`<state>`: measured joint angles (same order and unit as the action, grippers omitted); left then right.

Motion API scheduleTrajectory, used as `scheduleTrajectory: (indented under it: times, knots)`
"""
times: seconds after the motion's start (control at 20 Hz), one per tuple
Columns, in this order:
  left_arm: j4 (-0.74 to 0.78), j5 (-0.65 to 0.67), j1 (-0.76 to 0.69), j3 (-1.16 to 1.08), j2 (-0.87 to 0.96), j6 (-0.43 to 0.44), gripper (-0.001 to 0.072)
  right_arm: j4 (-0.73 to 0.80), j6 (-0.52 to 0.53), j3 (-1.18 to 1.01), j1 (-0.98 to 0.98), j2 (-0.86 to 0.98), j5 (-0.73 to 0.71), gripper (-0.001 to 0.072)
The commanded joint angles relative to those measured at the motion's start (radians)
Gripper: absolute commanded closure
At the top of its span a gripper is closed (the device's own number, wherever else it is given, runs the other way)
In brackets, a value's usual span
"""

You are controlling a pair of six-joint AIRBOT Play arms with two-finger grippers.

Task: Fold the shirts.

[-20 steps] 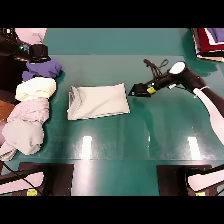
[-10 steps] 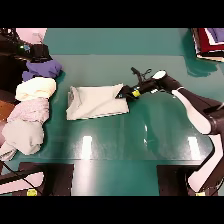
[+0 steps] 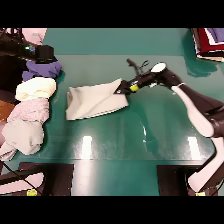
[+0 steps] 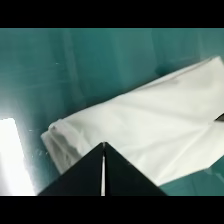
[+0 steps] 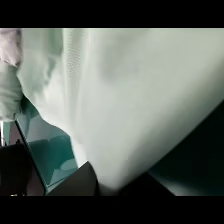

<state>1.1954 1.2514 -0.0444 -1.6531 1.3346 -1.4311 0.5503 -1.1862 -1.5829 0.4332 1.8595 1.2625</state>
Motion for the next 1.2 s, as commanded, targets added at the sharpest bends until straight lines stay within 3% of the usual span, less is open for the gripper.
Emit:
scheduleTrajectory:
  times: [0.0,0.2,0.45,0.65,0.85,1.1,1.15]
  knots:
    - [0.001,0.006,-0.075,0.000,-0.001,0.018,0.0684,0.117,-0.003,0.136,-0.149,-0.191,0.023,0.0696]
    - [-0.002,-0.001,-0.127,0.000,-0.001,0.017,0.0685,0.260,-0.048,0.342,-0.480,-0.445,-0.010,0.0695]
    - [-0.006,-0.016,-0.132,0.000,-0.001,-0.010,0.0684,0.274,-0.073,0.528,-0.965,-0.642,-0.179,0.0695]
    - [-0.007,-0.046,-0.132,0.000,-0.001,-0.013,0.0684,0.295,-0.082,0.652,-1.230,-0.707,-0.279,0.0696]
    - [-0.006,-0.050,-0.132,0.000,-0.001,-0.013,0.0684,0.354,-0.096,0.695,-1.344,-0.707,-0.287,0.0696]
    - [-0.006,-0.051,-0.132,0.000,-0.001,-0.012,0.0684,0.533,-0.219,0.696,-1.342,-0.707,-0.222,0.0693]
    - [-0.006,-0.051,-0.132,0.001,-0.001,-0.012,0.0684,0.562,-0.219,0.693,-1.338,-0.707,-0.203,0.0615]
